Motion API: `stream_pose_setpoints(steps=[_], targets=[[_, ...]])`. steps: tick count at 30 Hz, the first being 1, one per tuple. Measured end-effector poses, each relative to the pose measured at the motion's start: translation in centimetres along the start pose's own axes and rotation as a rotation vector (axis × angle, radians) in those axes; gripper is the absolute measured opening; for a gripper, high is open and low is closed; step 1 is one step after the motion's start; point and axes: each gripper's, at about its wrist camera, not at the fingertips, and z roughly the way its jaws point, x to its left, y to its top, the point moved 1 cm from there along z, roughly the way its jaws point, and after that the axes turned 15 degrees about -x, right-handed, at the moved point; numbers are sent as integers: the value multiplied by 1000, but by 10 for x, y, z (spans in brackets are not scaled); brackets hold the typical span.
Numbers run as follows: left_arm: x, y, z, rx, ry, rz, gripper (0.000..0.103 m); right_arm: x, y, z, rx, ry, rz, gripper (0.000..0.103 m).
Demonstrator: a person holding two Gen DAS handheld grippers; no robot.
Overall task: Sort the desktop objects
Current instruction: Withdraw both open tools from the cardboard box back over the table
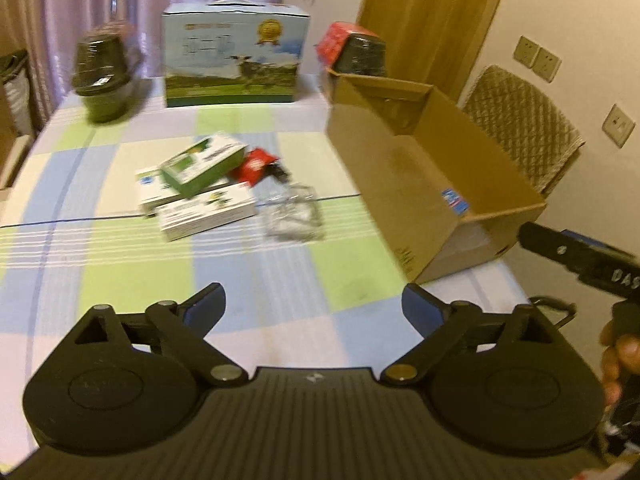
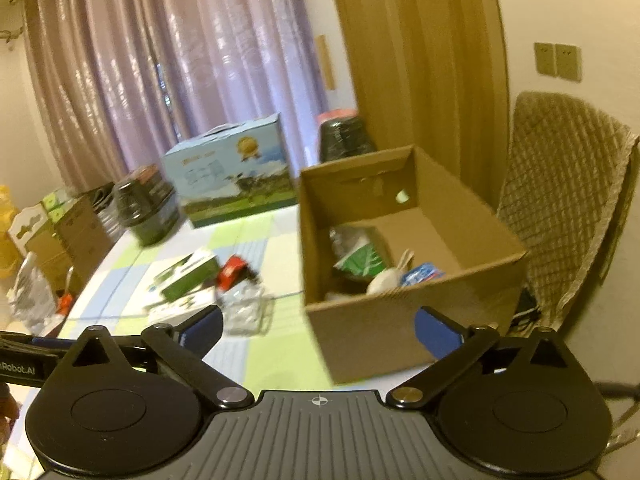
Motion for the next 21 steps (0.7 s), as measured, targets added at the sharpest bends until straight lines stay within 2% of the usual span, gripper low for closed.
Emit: stream_pose_setpoints(steps=[5,9,15,21], targets=[[23,-17,-21,-3,63,44,102,25,-18,-2,56,57,-9,101],[39,-29,-35,1,109,60,102,42,-34,-3,96,86,-17,101],[60,-41,-46,21,162,58,102,57,-51,-4,134,100,-18,101],[72,-51,-48,38,181,43,102,64,-59,-1,157,107,-24,101]])
